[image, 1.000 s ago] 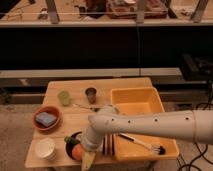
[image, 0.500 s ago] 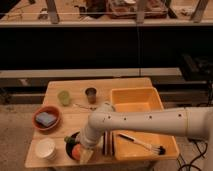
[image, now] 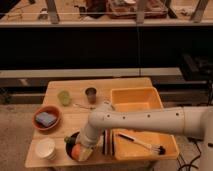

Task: Place apple in plastic cup

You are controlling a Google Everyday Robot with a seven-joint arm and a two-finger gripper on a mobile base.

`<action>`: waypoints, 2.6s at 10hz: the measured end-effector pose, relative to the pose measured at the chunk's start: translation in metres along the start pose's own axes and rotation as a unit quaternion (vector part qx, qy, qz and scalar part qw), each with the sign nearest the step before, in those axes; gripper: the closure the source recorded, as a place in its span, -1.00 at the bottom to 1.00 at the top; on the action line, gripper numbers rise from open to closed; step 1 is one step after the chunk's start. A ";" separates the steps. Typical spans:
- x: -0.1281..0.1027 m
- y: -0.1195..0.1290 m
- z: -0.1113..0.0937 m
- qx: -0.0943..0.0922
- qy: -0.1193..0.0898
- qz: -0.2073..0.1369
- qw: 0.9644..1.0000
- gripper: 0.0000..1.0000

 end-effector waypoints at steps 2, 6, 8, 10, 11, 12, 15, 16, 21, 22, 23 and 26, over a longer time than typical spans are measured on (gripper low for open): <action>0.000 0.000 0.000 -0.001 0.000 -0.001 1.000 -0.07; 0.000 0.000 -0.003 -0.002 0.001 -0.002 1.000 0.30; 0.000 0.001 -0.004 -0.002 0.002 -0.003 1.000 0.30; 0.000 0.002 -0.005 -0.002 0.002 -0.003 1.000 0.30; 0.000 0.002 -0.007 0.001 -0.001 -0.006 1.000 0.30; -0.001 0.002 -0.012 0.005 -0.003 -0.009 1.000 0.30; -0.021 -0.004 -0.056 0.029 -0.006 -0.023 0.999 0.30; -0.030 -0.008 -0.077 0.039 -0.006 -0.028 0.999 0.30; -0.094 -0.095 -0.141 0.101 -0.008 -0.042 0.994 0.30; -0.101 -0.114 -0.139 0.107 -0.007 -0.041 0.993 0.30; -0.104 -0.144 -0.135 0.116 -0.008 -0.035 0.993 0.30; -0.103 -0.211 -0.129 0.134 -0.011 -0.013 0.991 0.30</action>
